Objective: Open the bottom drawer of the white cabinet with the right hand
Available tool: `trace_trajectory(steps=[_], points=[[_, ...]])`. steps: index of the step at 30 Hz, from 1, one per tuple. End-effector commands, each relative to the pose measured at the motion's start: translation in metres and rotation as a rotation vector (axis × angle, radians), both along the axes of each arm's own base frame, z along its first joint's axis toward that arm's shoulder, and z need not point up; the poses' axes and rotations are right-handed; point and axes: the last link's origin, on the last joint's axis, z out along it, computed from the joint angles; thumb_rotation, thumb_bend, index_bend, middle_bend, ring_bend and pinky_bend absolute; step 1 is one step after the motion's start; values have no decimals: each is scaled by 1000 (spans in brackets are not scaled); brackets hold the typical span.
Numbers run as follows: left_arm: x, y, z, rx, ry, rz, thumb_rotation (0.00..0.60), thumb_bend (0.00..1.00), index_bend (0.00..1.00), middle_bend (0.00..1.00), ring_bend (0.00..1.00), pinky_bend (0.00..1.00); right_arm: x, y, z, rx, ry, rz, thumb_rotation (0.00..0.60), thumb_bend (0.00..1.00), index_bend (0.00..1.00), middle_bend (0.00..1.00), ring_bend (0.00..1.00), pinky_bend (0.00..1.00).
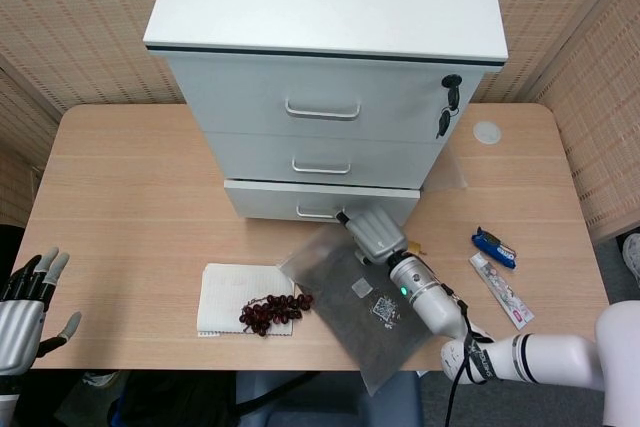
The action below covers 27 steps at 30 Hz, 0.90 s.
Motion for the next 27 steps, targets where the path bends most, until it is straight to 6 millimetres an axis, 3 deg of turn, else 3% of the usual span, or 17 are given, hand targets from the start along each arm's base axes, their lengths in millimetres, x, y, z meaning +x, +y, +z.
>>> trace_trajectory(steps=[1, 15, 27], points=[[0, 0, 0, -1, 0, 0, 600, 290, 3, 0, 9, 127, -1, 4, 1, 4, 4, 8, 600, 263, 141, 827, 866, 842], [-1, -2, 0, 1, -1, 1, 600, 290, 3, 0, 9, 127, -2, 27, 11, 19, 23, 49, 600, 263, 141, 826, 866, 842], [-1, -4, 0, 2, 1, 2, 600, 290, 3, 0, 10, 127, -4, 24, 13, 6, 23, 40, 600, 263, 142, 823, 866, 842]])
